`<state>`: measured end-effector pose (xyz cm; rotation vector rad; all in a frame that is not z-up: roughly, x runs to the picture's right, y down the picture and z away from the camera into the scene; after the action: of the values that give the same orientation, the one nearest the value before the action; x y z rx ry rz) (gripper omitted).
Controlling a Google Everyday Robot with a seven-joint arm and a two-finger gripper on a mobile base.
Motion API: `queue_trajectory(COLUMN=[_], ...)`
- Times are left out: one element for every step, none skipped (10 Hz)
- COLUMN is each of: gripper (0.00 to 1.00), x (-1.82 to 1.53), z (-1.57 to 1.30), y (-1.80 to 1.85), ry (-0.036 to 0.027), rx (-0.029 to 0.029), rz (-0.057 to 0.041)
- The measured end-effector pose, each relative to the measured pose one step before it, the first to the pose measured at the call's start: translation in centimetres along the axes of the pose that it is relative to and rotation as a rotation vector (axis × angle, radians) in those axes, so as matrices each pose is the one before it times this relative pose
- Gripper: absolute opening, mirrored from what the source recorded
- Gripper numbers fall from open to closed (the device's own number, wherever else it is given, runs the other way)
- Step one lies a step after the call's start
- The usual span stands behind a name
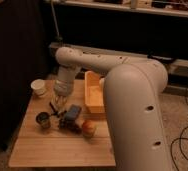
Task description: Place fork in metal cup
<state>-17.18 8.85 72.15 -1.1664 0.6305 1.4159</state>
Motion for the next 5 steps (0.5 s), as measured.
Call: queue_trajectory(gripper=[0.2, 0.29, 0.37, 0.47, 0.57], x=[-0.25, -0.259, -0.171, -0.115, -0.091], z=[0.317, 0.301, 0.11, 0.093, 0.075], y=[0.141, 0.191, 0.045, 0.085, 0.183], ry=[0.00299, 0.0008, -0.00126, -0.00172, -0.00316], rx=[0.00244, -0.00159, -0.00441, -0.00704, -0.0067], rz=[-0.00085, -0.00101, -0.00297, -0.00943, -0.00934])
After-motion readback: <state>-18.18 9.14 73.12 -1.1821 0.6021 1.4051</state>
